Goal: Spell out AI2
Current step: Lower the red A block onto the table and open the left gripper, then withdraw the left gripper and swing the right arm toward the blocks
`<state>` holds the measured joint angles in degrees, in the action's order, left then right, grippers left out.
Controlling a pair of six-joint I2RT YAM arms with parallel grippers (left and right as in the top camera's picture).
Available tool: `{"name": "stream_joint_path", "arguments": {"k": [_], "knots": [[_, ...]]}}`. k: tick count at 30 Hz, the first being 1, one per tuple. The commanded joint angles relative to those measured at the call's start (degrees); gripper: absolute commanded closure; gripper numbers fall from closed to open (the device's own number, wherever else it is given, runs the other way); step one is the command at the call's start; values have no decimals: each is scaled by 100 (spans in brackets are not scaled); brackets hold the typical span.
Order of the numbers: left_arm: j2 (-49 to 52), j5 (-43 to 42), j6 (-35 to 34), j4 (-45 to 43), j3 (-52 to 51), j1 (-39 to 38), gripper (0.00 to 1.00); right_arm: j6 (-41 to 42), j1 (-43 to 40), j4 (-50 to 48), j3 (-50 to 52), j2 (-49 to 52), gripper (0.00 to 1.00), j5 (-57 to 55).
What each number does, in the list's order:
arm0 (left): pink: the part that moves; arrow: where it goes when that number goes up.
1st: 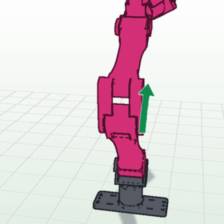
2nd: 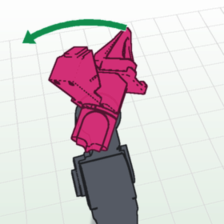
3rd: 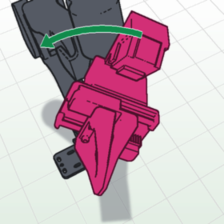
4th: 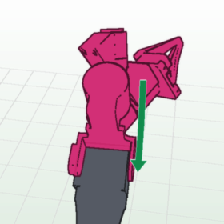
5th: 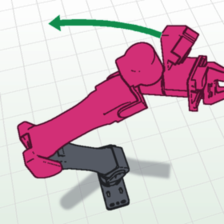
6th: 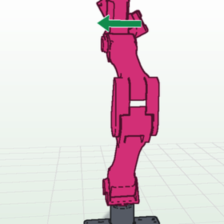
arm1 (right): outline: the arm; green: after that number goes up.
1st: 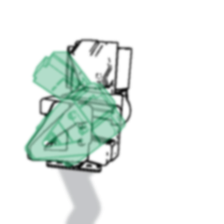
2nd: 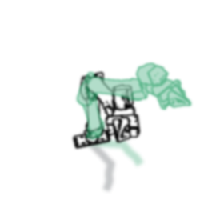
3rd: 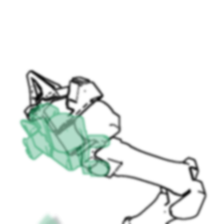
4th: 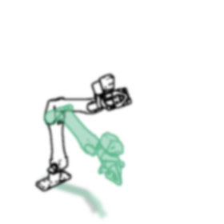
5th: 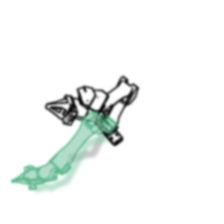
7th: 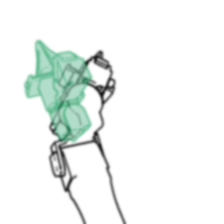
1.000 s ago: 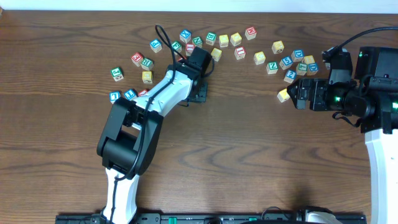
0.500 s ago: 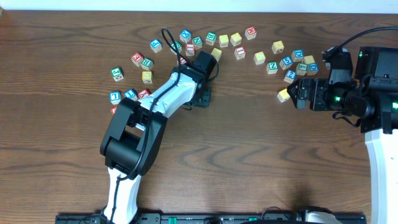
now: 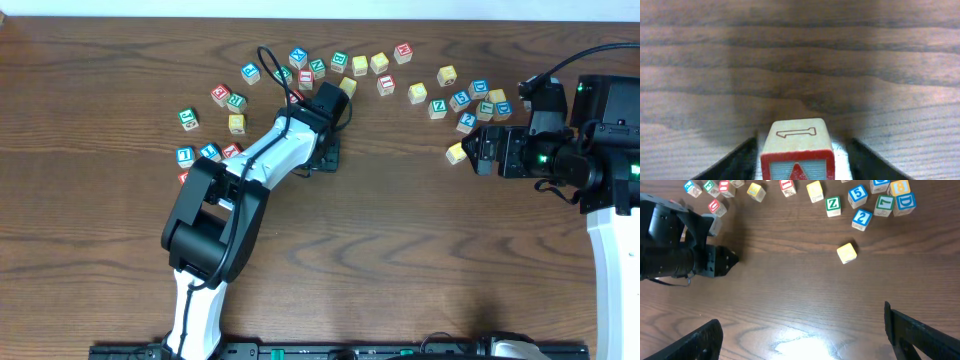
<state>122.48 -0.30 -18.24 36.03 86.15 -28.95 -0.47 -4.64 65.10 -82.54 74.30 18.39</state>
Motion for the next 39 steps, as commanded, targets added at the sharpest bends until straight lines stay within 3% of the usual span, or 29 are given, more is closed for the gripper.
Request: {"name": "stream_joint_path", "arguments": {"k": [1,9,17,24,31,39], "knots": [[146,-55,-70,74,-74,0,37,17,-13,-22,-92,-9,1,-7],[-46,-31,396,162,155,4,35,17,-13,-79,-92,-9,1,-7],[-1040,138,538,439,463,369,20,24,-13,-190,-92,-9,1,168],[-2210,136,555,387,463,866,20,92,-13,-251,-92,4,1,157],[-3010,136,555,931,463,1388,20,586,85,-278,-127,323,1,66],[-3156,136,555,1478,461,2164,20,901,907,203,-1419,1523,2,-555]]}}
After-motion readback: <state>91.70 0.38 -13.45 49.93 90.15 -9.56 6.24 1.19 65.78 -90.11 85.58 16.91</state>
